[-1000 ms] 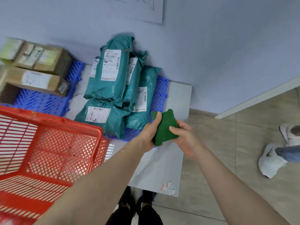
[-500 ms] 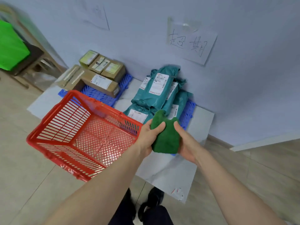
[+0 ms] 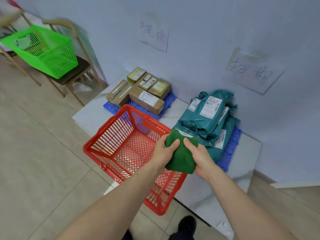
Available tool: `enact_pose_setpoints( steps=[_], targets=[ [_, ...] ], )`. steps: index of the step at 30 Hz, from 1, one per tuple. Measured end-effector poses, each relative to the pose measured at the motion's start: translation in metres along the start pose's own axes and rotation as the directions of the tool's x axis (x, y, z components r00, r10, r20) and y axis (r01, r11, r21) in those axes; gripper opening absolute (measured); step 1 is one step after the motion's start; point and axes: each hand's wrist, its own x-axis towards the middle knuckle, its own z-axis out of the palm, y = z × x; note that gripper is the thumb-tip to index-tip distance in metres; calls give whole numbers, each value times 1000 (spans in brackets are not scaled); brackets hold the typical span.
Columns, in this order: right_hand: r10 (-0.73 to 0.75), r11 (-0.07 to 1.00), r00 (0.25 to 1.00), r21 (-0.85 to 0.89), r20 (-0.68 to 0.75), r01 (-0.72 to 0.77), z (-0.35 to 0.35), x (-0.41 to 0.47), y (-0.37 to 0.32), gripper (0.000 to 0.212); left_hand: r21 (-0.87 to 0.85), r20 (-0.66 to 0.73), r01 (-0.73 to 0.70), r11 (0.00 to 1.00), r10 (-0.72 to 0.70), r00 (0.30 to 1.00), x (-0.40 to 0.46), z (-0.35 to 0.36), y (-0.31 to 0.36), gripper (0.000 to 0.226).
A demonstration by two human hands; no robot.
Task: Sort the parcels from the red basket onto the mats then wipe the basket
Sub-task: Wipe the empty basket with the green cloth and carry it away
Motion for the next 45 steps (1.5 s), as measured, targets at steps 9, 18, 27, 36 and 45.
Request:
enact_pose_setpoints(
  steps=[9, 18, 27, 36, 45],
  targets=[
    [33, 993, 977, 118, -211, -8, 107, 10, 39, 27, 141, 102, 68, 988, -83, 991, 32, -111, 19, 35],
    [69, 986, 948, 164, -311, -18, 121, 47, 38, 24, 170, 107, 133, 977, -152, 983, 73, -120, 16, 33],
    [13, 997, 906, 69, -422, 18, 121, 89, 45, 31, 227, 115, 167, 960, -196, 974, 117, -115, 2, 33],
    [-148, 977, 562, -31, -814, 213, 128, 105, 55, 34, 527, 279, -66, 847, -99, 955, 173, -164, 11, 32],
    [-325, 934, 433, -357, -841, 8, 140, 149, 63, 48, 717, 606, -633, 292, 189, 773, 245, -198, 28, 55]
  ],
)
